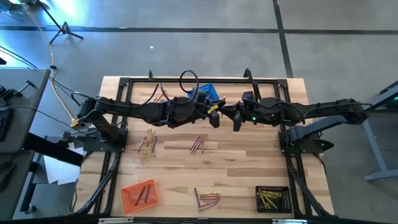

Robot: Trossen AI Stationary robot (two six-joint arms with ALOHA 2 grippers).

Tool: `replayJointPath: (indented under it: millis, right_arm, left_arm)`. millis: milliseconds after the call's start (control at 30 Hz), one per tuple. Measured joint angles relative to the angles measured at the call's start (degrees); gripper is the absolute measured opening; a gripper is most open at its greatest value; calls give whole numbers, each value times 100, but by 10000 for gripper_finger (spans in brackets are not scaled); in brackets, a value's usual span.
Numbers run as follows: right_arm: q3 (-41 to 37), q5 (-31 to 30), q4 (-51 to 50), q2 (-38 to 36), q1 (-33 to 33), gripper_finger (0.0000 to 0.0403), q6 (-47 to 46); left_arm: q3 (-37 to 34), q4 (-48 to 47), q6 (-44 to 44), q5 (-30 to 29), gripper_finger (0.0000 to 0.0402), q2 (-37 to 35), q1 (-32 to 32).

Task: Sort crayons
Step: Put the yellow crayon into the black bin

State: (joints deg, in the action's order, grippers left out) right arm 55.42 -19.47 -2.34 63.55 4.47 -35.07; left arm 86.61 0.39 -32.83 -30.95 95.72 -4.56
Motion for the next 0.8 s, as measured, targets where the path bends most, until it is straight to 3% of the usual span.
replayJointPath:
  millis: [200, 333, 400, 533, 600, 800]
  right_arm:
    - [0, -159, -482, -395, -197, 12, 14]
    - [0, 43, -1460, -891, -349, 12, -121]
    - [0, 462, -2208, -1134, -374, 12, -376]
    - [0, 2268, -4053, -1453, -167, 12, -1144]
    - [0, 2870, -4943, -1505, 192, 18, -1463]
    - [0, 3374, -6756, -1519, 1625, 17, -2361]
  left_arm:
    - [0, -38, 345, 150, 51, 0, 0]
    - [0, -58, 599, 426, 70, 0, 2]
    - [0, -65, 603, 599, 75, 0, 2]
    - [0, -168, 609, 698, 74, 0, 2]
    - [0, -295, 610, 701, 72, 0, 20]
    - [0, -583, 519, 701, 69, 0, 94]
